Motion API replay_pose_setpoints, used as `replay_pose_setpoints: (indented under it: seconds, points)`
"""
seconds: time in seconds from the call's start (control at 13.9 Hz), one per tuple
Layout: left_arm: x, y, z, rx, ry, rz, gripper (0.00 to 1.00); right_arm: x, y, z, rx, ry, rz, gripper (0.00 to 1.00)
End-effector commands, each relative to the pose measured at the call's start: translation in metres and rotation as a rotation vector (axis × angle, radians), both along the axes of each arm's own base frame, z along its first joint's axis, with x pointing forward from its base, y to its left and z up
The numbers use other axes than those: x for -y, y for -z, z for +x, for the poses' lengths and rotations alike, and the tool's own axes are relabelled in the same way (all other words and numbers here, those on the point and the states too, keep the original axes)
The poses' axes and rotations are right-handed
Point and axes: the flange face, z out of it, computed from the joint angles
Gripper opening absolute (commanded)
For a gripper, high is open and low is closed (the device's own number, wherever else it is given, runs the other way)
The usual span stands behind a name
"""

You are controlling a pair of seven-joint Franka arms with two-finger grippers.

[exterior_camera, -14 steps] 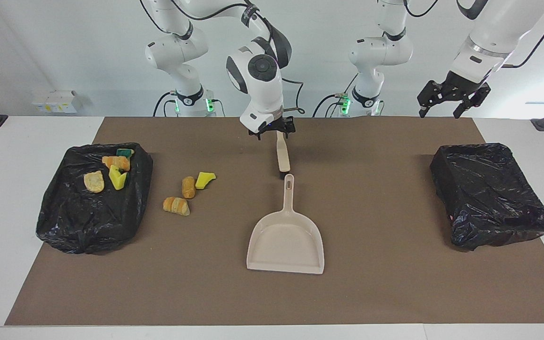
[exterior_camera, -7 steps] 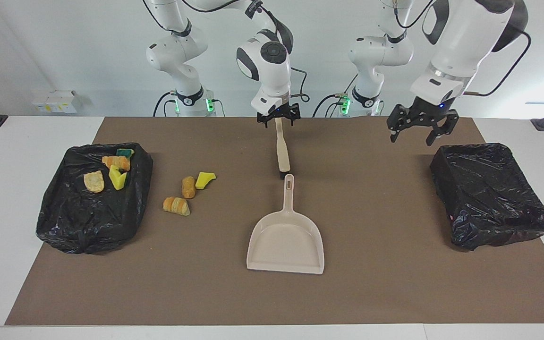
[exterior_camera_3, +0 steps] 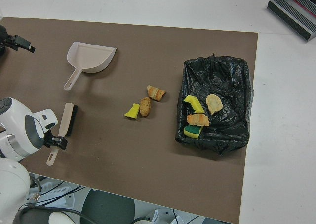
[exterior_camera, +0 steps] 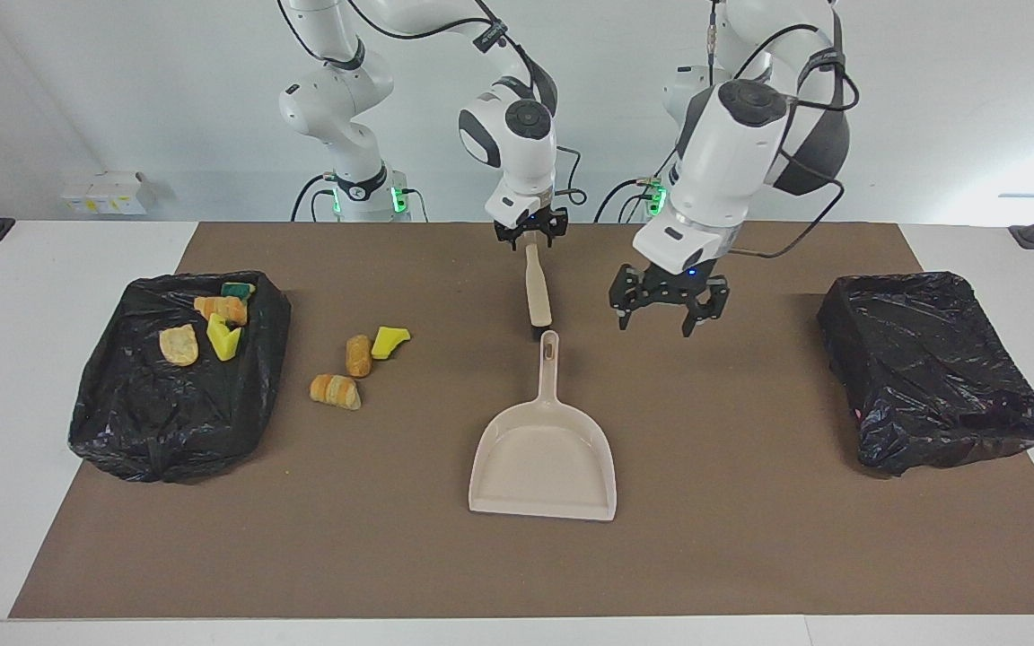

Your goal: Sweep and dump trash in bin

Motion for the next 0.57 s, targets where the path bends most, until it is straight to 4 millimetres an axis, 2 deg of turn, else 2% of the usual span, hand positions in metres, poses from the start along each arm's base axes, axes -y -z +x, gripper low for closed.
replay_pose_setpoints:
  seconds: [0.0, 0.07, 0.22, 0.29, 0.36, 0.43, 0.5]
  points:
    - [0.046, 0.038, 0.009, 0.021, -0.048, -0.054, 1.0, -0.001, -0.002, -0.003, 0.007, 0.029, 0.0, 0.44]
    - [0.054, 0.049, 0.012, 0.032, -0.049, -0.063, 1.0, -0.002, -0.003, -0.002, 0.008, 0.031, 0.002, 0.41]
    - [0.08, 0.07, -0.003, 0.018, -0.006, -0.059, 1.0, -0.002, -0.005, -0.002, 0.006, 0.031, 0.001, 0.33]
    - [0.081, 0.08, -0.008, 0.001, 0.001, -0.045, 1.0, -0.001, -0.008, -0.002, 0.003, 0.03, -0.001, 0.22]
    - [0.089, 0.089, -0.015, -0.007, 0.014, -0.04, 1.0, 0.0, -0.01, -0.002, 0.001, 0.025, -0.002, 0.06]
    - [0.096, 0.099, -0.02, -0.019, 0.025, -0.033, 1.0, 0.005, -0.015, 0.003, -0.007, 0.022, -0.005, 0.0]
    - [0.099, 0.111, -0.021, -0.034, 0.027, -0.024, 1.0, 0.011, -0.02, 0.008, -0.023, 0.032, -0.018, 0.0]
